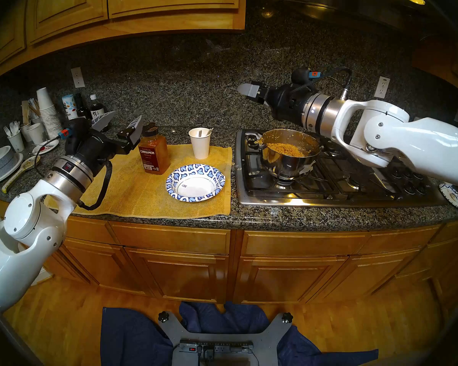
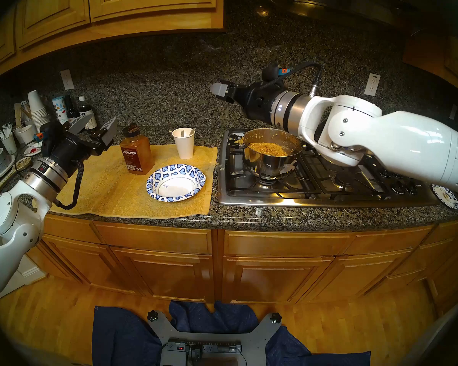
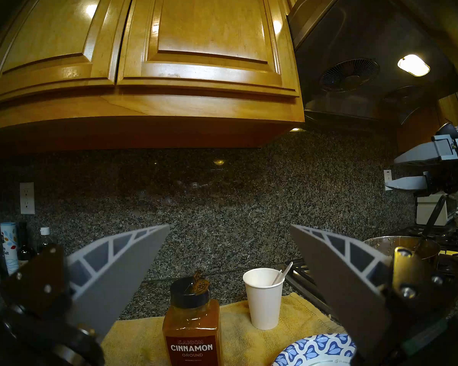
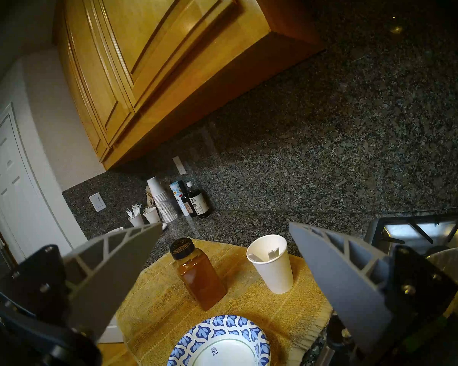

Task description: Scoop oatmeal into bowl, add cinnamon, and put a spoon inside bowl

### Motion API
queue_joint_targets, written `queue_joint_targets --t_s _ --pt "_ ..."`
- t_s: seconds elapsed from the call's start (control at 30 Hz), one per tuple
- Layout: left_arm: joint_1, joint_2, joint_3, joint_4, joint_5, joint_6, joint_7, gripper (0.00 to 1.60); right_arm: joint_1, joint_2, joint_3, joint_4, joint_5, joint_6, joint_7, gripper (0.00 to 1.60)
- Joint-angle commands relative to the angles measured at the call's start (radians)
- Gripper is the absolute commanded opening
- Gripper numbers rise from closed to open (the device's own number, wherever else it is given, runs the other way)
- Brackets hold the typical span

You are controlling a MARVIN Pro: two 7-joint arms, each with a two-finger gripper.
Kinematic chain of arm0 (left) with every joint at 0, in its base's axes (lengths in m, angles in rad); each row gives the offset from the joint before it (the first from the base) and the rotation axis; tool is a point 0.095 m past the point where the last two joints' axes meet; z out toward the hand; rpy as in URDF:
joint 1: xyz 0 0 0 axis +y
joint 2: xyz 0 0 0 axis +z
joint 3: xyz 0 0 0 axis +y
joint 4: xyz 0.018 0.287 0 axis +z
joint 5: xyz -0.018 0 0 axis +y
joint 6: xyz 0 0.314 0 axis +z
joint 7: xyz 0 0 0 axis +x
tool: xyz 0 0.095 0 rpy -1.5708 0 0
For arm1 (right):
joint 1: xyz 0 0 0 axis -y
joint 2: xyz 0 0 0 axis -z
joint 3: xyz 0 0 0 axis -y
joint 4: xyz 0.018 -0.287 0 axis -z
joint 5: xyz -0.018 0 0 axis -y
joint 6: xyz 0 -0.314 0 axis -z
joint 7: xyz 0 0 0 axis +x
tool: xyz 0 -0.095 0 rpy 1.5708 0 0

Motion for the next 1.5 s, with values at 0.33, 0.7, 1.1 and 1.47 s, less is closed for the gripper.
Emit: queue_joint_targets --t_s 0.33,0.7,1.1,1.47 --pt "-0.012 -0.001 -0.017 -0.008 0.002 -0.007 0.0 1.6 0.027 -0.002 0.02 0.0 0.003 -0.007 0.003 1.6" --pt "-0.013 0.0 -0.015 -0.008 0.002 -0.007 0.0 1.6 0.071 0.047 0.015 -0.007 -0.048 0.0 -0.089 1.6" --pt "-0.014 0.001 -0.013 -0.007 0.001 -0.005 0.001 1.6 0.14 0.207 -0.035 0.001 -0.113 -0.003 -0.227 1.6" --pt "-0.015 0.001 -0.012 -0.007 0.001 -0.004 0.001 1.6 0.204 0.276 -0.055 -0.015 -0.157 -0.004 -0.31 1.6"
